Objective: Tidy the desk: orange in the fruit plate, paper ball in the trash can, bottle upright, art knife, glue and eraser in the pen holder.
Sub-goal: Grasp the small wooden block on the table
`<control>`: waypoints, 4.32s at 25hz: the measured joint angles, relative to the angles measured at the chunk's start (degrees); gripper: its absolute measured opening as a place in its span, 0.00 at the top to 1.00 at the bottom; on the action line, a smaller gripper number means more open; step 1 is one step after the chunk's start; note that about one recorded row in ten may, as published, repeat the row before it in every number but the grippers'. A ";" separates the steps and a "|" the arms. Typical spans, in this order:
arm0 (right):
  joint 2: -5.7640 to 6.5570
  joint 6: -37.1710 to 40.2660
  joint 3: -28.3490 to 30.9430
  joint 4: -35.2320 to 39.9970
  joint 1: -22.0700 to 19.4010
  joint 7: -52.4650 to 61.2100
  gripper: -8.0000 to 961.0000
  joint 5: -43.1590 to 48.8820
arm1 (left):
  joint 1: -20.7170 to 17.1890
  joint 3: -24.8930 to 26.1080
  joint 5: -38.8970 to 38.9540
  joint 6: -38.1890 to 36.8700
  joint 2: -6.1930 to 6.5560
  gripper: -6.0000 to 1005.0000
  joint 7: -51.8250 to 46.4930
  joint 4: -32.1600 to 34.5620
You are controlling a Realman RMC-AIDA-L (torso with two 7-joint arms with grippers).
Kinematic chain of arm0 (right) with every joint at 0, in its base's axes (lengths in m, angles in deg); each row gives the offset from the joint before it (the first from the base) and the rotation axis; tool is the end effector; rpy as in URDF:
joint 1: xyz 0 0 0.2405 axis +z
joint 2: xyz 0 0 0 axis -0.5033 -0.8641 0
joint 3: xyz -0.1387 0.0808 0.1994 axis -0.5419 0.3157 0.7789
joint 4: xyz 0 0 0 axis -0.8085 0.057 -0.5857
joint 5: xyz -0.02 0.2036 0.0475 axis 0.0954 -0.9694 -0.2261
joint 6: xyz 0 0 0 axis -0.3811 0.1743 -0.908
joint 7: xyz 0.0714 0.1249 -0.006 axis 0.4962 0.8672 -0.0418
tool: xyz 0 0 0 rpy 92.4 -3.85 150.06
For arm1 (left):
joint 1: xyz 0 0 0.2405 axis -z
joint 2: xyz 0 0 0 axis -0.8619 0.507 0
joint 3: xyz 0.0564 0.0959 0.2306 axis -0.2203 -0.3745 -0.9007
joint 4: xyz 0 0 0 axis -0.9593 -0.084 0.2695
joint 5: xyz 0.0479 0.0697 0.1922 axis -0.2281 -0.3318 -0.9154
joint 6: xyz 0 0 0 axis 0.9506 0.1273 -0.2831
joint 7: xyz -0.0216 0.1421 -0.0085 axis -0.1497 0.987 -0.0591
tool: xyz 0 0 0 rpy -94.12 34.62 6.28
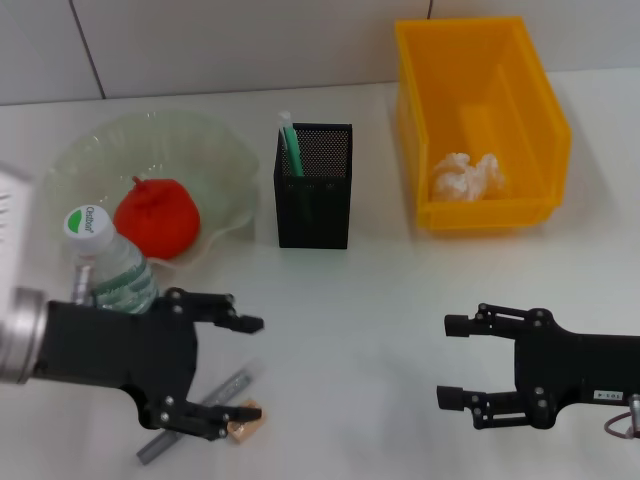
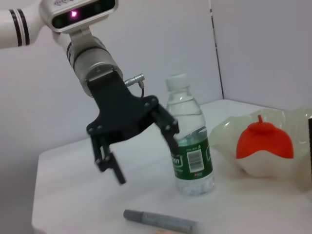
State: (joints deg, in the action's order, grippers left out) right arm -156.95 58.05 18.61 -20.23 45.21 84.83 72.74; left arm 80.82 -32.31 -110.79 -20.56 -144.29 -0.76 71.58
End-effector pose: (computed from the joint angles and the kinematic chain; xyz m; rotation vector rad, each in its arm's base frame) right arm 0.3045 0.2444 -0.0068 -2.7705 0.4802 0.7825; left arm -0.2078 0.2894 -0.0025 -3.0924 0.3279 -0.2742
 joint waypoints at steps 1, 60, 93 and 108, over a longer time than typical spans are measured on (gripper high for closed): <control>-0.04 0.04 0.30 -0.14 0.03 0.08 0.13 -0.04 | 0.00 0.00 0.00 0.00 0.00 0.21 0.00 0.00; -0.65 -0.37 1.06 -2.08 -0.68 3.17 0.13 0.23 | 22.13 -46.37 -32.02 5.09 -0.64 0.28 -18.17 9.44; -0.56 -0.54 1.03 -2.08 -0.43 3.20 0.13 0.31 | 24.52 -50.10 -33.62 7.68 -0.64 0.35 -19.05 6.52; -0.67 -1.23 1.23 -2.08 0.14 3.28 0.13 1.62 | 24.68 -51.81 -33.70 7.86 -0.64 0.54 -19.63 6.40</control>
State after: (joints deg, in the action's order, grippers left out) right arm -157.63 56.82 19.84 -22.31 45.35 88.11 74.36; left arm 105.50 -84.11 -144.48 -12.70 -144.93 -20.39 77.98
